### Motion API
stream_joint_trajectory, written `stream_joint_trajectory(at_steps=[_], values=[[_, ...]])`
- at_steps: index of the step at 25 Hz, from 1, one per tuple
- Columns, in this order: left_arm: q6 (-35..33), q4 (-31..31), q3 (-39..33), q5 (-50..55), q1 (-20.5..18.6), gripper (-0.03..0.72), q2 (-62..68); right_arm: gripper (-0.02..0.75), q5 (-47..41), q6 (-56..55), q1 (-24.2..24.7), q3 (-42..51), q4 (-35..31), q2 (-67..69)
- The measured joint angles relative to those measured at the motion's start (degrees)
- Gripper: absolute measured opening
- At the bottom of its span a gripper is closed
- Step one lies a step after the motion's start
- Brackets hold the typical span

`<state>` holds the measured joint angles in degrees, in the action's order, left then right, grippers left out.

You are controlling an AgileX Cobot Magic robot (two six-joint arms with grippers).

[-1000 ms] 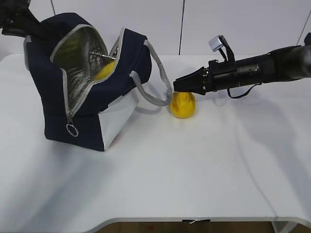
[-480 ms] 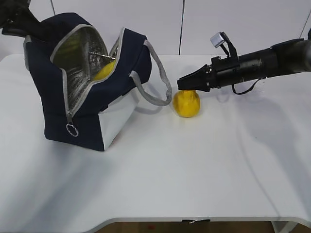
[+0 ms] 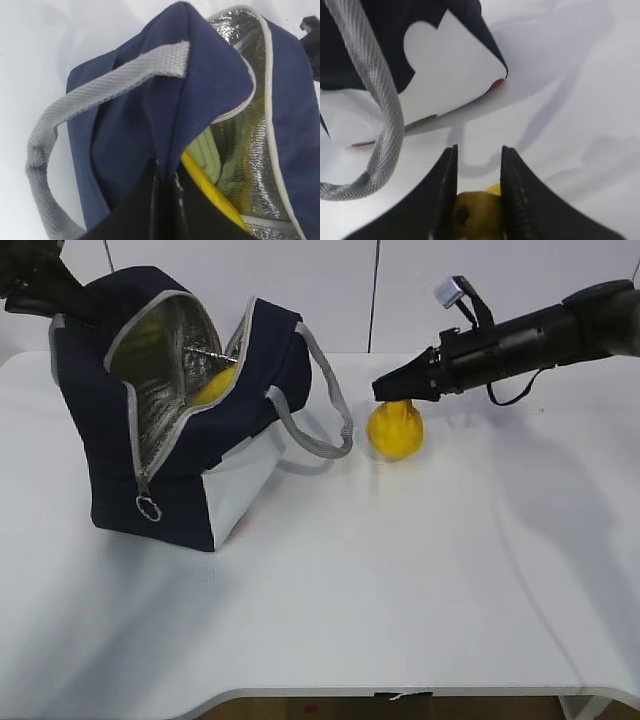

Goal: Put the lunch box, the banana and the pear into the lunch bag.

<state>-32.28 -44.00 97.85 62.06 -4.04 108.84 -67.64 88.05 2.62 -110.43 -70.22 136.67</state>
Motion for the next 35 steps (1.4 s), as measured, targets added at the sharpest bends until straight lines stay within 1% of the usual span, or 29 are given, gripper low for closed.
stream_joint_trajectory(at_steps=[6, 17, 20, 25, 35], values=[[0.0, -0.1, 0.0, 0.3, 0.3, -0.001, 0.0, 0.210, -0.5, -6.3, 0.1, -5.0, 4.7, -1.3], [0.0, -0.1, 0.0, 0.4, 0.4, -0.001, 0.0, 0.207, -1.5, -14.1, -0.5, -9.9, 5.8, -5.9], [-0.1, -0.7, 0.0, 0.6, 0.5, -0.001, 0.0, 0.207, -1.5, -15.6, -2.0, -10.1, 5.8, -7.4], [-0.7, -2.1, 0.0, 1.3, 0.5, -0.001, 0.0, 0.207, -1.9, -16.9, -6.2, -10.4, 5.7, -9.5], [-1.9, -4.6, 0.0, 2.1, 1.0, -0.001, 0.0, 0.204, -2.2, -20.7, -12.4, -17.0, 5.6, -10.0]])
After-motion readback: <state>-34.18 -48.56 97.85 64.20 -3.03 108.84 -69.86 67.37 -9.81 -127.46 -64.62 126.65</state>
